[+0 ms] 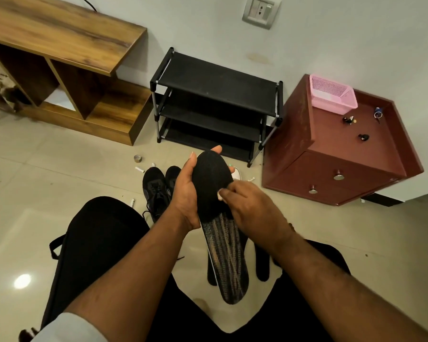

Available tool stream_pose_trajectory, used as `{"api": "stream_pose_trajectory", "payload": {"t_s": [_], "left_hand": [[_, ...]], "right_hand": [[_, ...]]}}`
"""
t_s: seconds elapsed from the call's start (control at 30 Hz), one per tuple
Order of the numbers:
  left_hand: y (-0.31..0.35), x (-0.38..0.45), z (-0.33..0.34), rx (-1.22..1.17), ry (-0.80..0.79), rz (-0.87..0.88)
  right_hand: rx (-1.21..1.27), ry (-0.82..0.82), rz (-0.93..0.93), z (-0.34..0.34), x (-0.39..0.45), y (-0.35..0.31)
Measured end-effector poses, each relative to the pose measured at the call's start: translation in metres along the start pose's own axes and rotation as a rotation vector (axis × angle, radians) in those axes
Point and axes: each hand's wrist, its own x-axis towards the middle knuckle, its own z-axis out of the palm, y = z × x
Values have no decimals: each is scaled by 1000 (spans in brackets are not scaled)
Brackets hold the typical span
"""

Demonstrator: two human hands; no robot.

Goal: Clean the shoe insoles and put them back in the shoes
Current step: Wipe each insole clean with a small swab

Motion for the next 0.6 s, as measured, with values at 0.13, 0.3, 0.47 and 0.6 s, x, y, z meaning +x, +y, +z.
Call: {"api": "stream_pose_trajectory", "payload": {"t_s": [0.13, 0.3, 0.47, 0.6], "left_hand": [[-4, -2, 6, 14, -43, -21], [-6, -7, 14, 39, 1, -136], [-7, -8, 14, 45, 19, -127], [-1, -5, 12, 24, -33, 1]], "right_hand": [[3, 40, 3, -1, 4, 7], [-45, 92, -12, -21, 47, 11], [-67, 73, -8, -22, 51, 13], [-21, 84, 72, -7, 18, 17]]}}
